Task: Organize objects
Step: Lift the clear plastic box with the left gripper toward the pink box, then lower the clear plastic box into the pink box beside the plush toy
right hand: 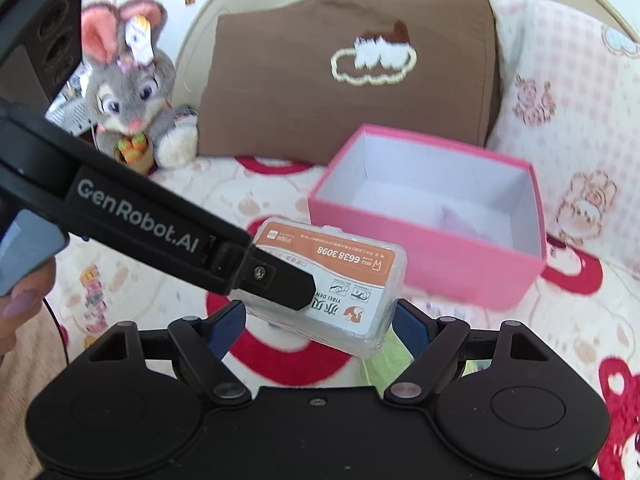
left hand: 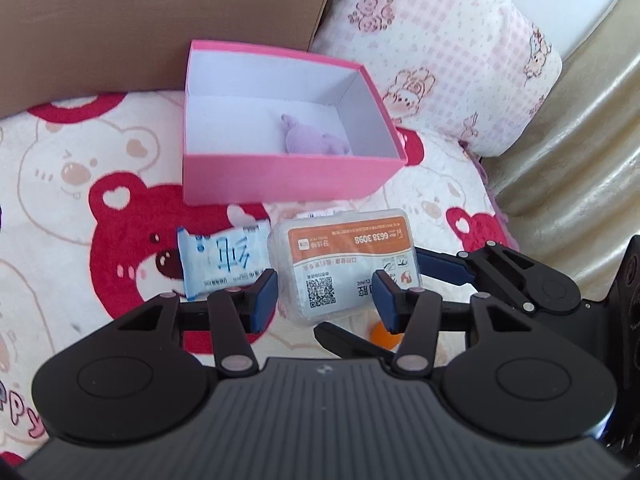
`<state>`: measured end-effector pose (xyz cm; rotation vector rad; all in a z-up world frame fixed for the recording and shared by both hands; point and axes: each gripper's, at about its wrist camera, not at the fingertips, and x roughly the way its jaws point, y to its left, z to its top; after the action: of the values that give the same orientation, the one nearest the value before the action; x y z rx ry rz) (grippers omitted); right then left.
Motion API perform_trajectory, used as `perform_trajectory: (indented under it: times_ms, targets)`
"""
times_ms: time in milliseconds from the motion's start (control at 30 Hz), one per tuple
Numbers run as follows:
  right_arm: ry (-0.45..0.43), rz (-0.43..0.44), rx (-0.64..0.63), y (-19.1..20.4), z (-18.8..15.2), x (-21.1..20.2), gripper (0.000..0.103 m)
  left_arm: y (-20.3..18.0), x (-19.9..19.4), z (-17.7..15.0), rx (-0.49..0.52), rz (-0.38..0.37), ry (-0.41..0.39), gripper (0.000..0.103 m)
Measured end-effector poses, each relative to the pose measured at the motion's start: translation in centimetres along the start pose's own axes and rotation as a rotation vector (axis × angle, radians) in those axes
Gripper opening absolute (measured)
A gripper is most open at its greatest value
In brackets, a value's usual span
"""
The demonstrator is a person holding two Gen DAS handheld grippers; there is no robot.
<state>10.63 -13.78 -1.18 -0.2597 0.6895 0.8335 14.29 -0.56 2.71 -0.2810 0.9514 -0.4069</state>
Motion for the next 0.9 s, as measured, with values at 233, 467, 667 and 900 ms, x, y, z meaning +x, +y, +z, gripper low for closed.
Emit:
perform_trajectory:
  times_ms: [233, 467, 667, 900]
  targets:
    - [-0.076, -0.029, -0.05, -0.1, 3.9, 0.3, 0.081, 0.8, -0.2, 3.9, -0.038, -0.026, -0.012, 0.048]
    - [-0.067, -0.033, -0.005, -2.4, 5.7, 3.6, 0.074, 1.6, 2.2, 6.9, -0.076, -0.004, -0.039, 0.048]
    - [-0.078, -0.01, 0.072, -5.2, 7.3, 6.2, 0.071, 1.7, 4.4, 10.0, -0.066, 0.044, -0.069, 0.048]
    - [-0.081, -0.017, 0.112, -8.0, 9.3, 9.3, 0.067, 3.2, 7.6, 13.3, -0.119, 0.052, -0.094, 0.05]
